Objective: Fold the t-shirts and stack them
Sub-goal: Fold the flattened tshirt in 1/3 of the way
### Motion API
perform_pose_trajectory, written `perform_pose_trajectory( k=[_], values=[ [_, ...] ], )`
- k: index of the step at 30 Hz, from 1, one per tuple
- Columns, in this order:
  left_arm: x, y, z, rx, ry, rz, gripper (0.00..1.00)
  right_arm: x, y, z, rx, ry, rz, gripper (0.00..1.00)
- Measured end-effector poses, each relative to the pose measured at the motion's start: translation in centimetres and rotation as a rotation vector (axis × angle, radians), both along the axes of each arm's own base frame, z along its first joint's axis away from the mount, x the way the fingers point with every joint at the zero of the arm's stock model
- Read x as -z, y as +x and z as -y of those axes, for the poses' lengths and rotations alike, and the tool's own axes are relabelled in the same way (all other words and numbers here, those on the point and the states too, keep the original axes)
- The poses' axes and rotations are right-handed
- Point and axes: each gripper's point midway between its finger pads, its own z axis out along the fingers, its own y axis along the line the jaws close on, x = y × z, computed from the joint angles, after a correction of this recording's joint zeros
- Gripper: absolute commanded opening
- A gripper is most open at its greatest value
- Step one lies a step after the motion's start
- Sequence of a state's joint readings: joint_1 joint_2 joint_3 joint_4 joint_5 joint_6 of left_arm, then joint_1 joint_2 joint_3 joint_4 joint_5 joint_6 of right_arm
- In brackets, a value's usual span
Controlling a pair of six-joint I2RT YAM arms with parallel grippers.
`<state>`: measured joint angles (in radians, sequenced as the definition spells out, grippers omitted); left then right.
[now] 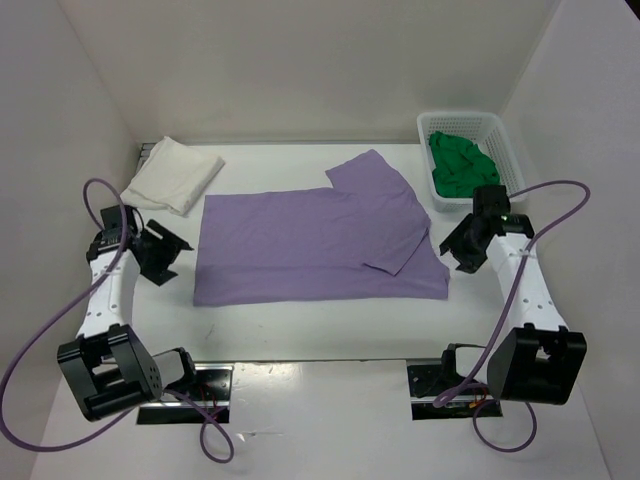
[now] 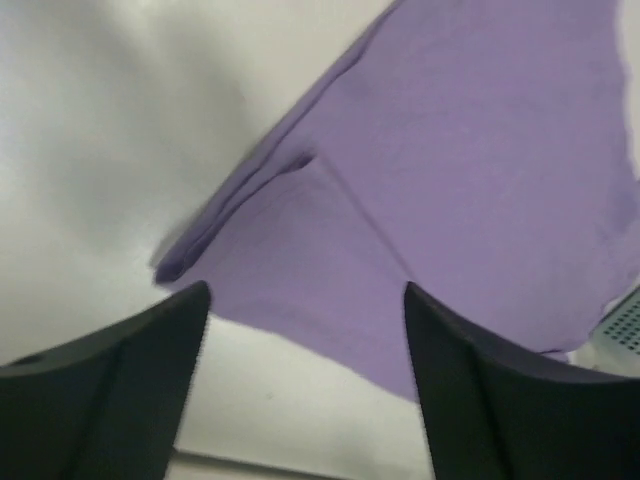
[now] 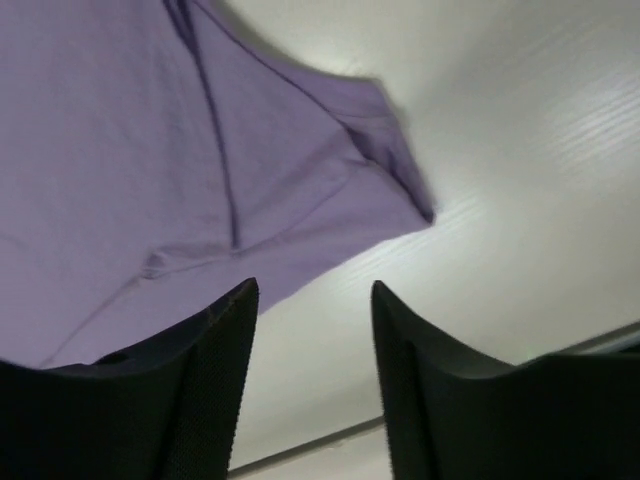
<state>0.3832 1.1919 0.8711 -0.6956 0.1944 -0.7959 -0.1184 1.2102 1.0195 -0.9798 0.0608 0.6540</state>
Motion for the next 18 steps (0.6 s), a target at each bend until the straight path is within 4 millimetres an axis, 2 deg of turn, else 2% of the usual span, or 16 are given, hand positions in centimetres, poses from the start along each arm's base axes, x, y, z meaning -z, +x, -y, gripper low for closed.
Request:
perform_pose_trajectory(
  k=[1, 2, 4, 6, 7, 9, 10, 11, 13, 16, 18],
  values=[
    [-0.4, 0.6, 0.1, 0.020, 0.013, 0.027, 0.71, -0.4, 0.5, -0.1, -0.016, 0.001, 0.018, 0.32],
    [-0.6, 1.2, 0.5, 0.050, 0.022, 0.056, 0.58, -0.6, 1.1, -0.5, -0.038, 0.004, 0.041, 0.24],
    [-0.7, 2.2, 2.2, 0.138, 0.036, 0.093, 0.51, -0.4, 2.2, -1.9, -0.091, 0.025, 0.069, 0.07],
    [-0.7, 2.9, 4.4, 0.237, 0.054, 0.118, 0.45, 0.6, 3.3, -4.1, -0.154, 0.051, 0.080, 0.02],
    [-0.7, 3.2, 5.8, 0.288, 0.060, 0.130, 0.45, 1.6, 3.7, -5.2, -0.183, 0.069, 0.071, 0.02],
    [-0.9, 3.6, 8.8, 0.390, 0.066, 0.159, 0.45, 3.9, 4.1, -7.0, -0.227, 0.098, 0.038, 0.08],
    [-0.9, 3.8, 10.5, 0.442, 0.064, 0.174, 0.45, 5.2, 4.2, -7.6, -0.236, 0.109, 0.015, 0.14],
    [-0.8, 3.8, 12.2, 0.494, 0.059, 0.186, 0.45, 6.3, 4.1, -7.9, -0.240, 0.120, -0.008, 0.25],
    [-0.3, 3.7, 15.5, 0.580, 0.039, 0.196, 0.45, 8.0, 4.0, -8.3, -0.236, 0.135, -0.044, 0.26],
    [1.4, 2.9, 20.0, 0.698, 0.010, 0.173, 0.45, 9.2, 4.3, -8.6, -0.239, 0.148, -0.050, 0.34],
    [2.7, 2.3, 21.7, 0.751, -0.003, 0.143, 0.45, 9.4, 4.7, -9.0, -0.246, 0.157, -0.037, 0.37]
  ],
)
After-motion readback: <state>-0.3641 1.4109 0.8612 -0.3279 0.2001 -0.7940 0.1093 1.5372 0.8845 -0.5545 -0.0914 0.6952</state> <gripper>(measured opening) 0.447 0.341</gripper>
